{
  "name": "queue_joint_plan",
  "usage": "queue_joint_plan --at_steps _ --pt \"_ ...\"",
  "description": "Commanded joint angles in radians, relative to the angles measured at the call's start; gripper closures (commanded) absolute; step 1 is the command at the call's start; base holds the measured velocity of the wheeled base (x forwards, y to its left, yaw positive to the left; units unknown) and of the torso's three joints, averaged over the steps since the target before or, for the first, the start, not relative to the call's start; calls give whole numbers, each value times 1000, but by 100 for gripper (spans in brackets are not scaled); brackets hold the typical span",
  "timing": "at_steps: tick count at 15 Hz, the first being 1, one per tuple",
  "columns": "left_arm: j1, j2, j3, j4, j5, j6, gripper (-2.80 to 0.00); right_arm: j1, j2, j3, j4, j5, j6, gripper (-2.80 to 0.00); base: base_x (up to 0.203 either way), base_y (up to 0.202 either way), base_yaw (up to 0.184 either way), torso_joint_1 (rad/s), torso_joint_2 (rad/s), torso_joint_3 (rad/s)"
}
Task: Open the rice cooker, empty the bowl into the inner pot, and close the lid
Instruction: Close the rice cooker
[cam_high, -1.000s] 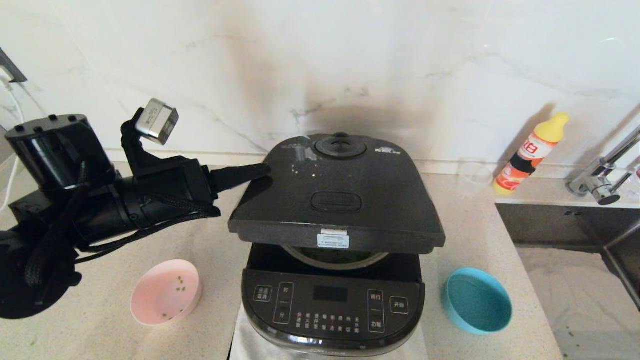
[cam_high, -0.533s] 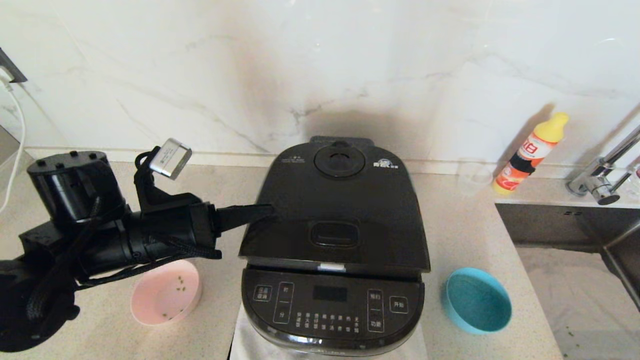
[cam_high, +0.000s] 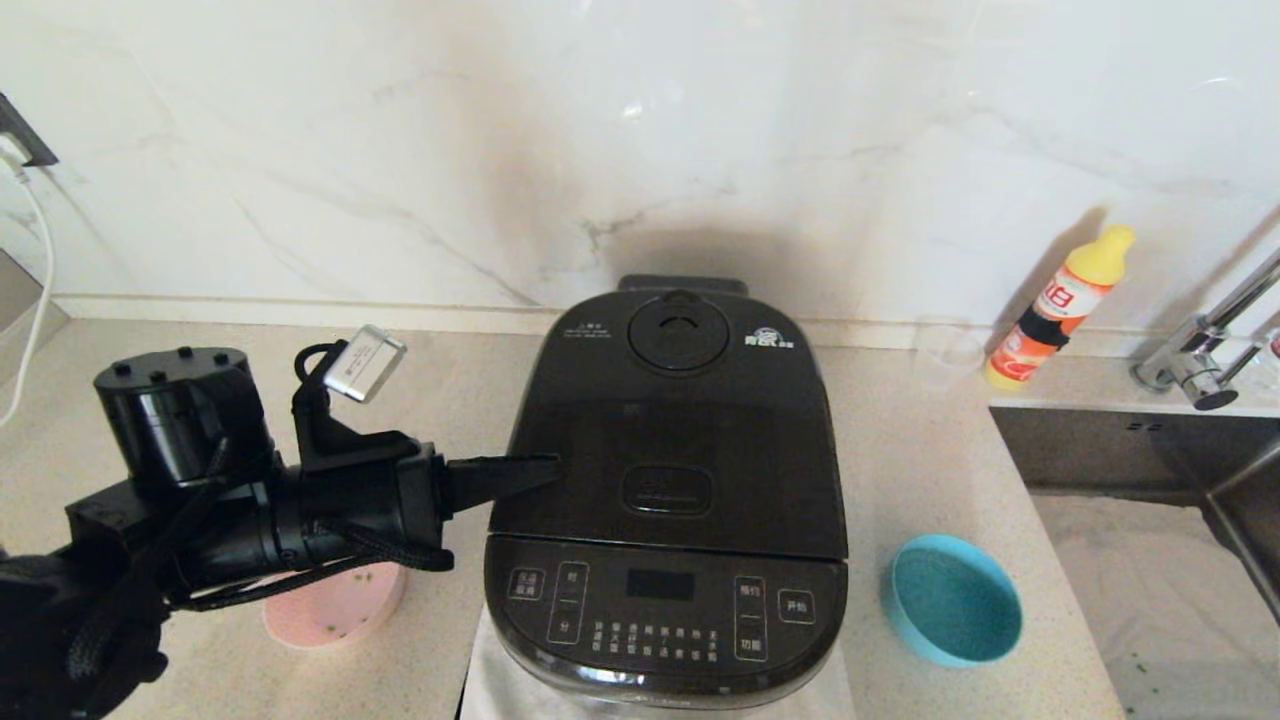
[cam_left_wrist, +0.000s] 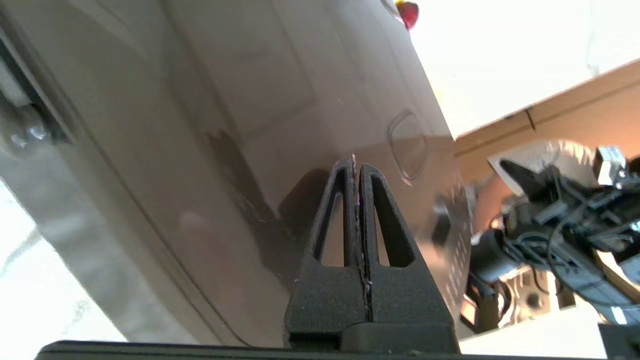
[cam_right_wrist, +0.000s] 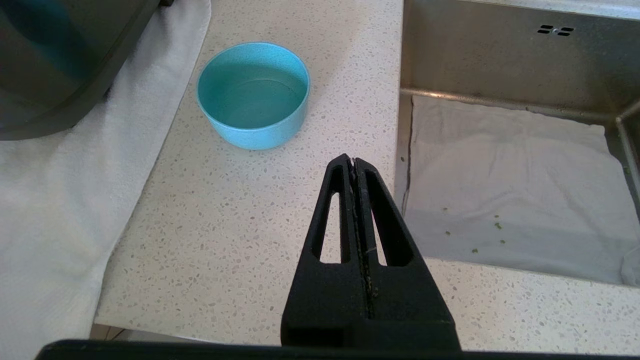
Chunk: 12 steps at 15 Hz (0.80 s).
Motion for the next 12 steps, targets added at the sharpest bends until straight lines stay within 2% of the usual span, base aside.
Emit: queue_joint_plan --at_steps 1,6,8,9,10,12 --pt "-2 36 15 1 -1 6 0 0 0 0 1 0 -1 0 0 0 0 0 0 0" --pt "0 -13 -2 -73 1 -12 0 0 0 0 1 0 -1 0 0 0 0 0 0 0" --pt "1 -105 -54 -72 11 -62 0 0 0 0 1 0 -1 0 0 0 0 0 0 0" --pt "4 -157 -117 -64 29 -115 0 0 0 0 1 0 -1 0 0 0 0 0 0 0" --pt "8 -198 -183 -27 51 -146 0 0 0 0 1 0 -1 0 0 0 0 0 0 0" --pt "17 -264 -329 182 102 -160 0 0 0 0 1 0 -1 0 0 0 0 0 0 0"
